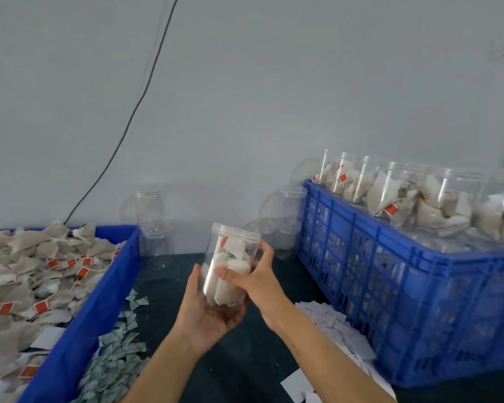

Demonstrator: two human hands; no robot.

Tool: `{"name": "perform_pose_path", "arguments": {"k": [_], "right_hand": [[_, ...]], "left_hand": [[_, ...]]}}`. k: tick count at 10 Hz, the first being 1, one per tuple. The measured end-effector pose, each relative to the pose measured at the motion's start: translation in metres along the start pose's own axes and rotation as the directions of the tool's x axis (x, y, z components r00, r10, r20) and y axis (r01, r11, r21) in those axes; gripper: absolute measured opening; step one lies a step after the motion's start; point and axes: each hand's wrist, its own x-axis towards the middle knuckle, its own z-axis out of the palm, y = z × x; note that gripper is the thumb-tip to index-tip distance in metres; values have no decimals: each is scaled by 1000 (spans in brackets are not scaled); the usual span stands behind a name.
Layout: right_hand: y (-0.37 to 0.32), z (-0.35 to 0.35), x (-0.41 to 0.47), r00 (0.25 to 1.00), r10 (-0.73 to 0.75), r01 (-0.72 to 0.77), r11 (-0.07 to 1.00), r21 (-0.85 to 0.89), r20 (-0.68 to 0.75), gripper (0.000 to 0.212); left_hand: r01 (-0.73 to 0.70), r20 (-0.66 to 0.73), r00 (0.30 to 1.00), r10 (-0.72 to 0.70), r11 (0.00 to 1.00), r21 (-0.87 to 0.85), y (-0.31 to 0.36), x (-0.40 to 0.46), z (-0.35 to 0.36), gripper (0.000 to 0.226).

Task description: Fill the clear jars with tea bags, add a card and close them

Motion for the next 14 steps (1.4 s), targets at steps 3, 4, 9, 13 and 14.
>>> {"name": "perform_pose_path", "arguments": {"k": [3,4,9,13,14], "right_hand": [[-99,-77,-25,905,-288,225,949,-221,-313,90],[-133,-112,-36,833,-383,295,918,-265,-400,88],[-128,-242,-54,595,-496,205,855,-477,-633,84],[-123,-239,-50,666,-373,22,875,-483,-646,101],[-124,-217,-58,545,-586,93,753,-651,-600,94]], "left_hand": [[-652,248,703,667,464,600,-19,3,100,15],[-757,460,620,636,330,564,-30,5,144,23],[-692,602,722,342,363,624,-110,57,226,42],[-674,616,710,341,79,734,-111,54,224,38],[-699,567,705,426,282,657,-100,45,222,29]]}}
